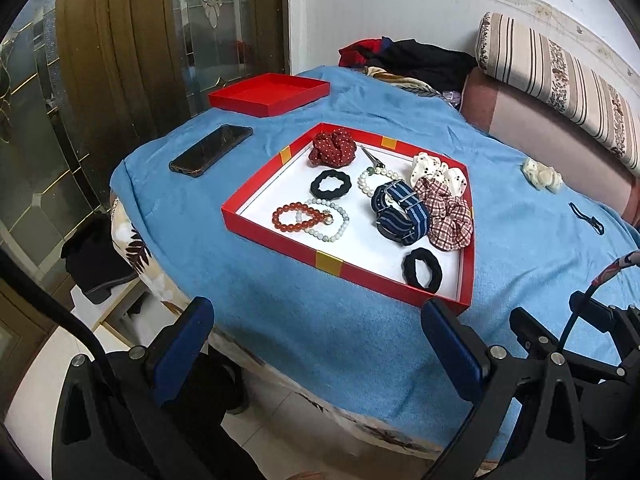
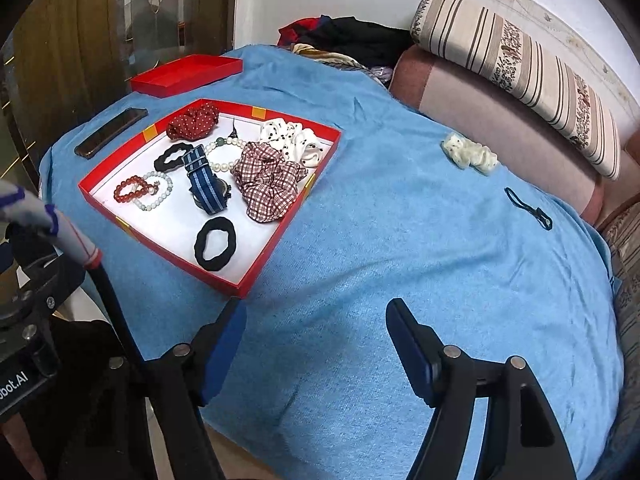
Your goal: Organize jewelry
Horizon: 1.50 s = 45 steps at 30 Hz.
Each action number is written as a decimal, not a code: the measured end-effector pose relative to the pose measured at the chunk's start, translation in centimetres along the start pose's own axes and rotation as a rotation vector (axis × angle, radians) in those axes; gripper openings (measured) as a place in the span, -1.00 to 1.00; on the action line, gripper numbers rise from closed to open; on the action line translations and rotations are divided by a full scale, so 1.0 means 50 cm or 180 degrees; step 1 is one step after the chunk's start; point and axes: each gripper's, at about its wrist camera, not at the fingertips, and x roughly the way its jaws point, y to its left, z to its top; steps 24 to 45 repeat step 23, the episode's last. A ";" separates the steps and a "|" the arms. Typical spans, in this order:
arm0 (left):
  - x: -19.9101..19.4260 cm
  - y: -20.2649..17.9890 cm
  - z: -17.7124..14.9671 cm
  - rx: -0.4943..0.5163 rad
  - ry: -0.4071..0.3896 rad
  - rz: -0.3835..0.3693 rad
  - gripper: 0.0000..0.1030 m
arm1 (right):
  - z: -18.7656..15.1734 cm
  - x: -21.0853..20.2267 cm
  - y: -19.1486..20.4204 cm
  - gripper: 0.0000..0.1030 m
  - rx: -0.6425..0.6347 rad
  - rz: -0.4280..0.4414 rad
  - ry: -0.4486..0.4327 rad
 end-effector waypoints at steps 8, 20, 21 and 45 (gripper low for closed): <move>0.008 0.010 0.005 -0.0050 0.0060 -0.0037 0.99 | 0.011 0.006 0.005 0.49 -0.0006 0.0019 -0.0001; 0.014 0.041 0.016 -0.0200 0.0067 0.0017 0.99 | 0.023 0.009 0.025 0.49 -0.0038 0.0043 0.0000; 0.014 0.041 0.015 -0.0212 0.0067 0.0022 0.99 | 0.023 0.009 0.026 0.49 -0.0040 0.0047 0.0002; 0.014 0.042 0.016 -0.0215 0.0071 0.0040 0.99 | 0.023 0.009 0.026 0.50 -0.0033 0.0049 0.0008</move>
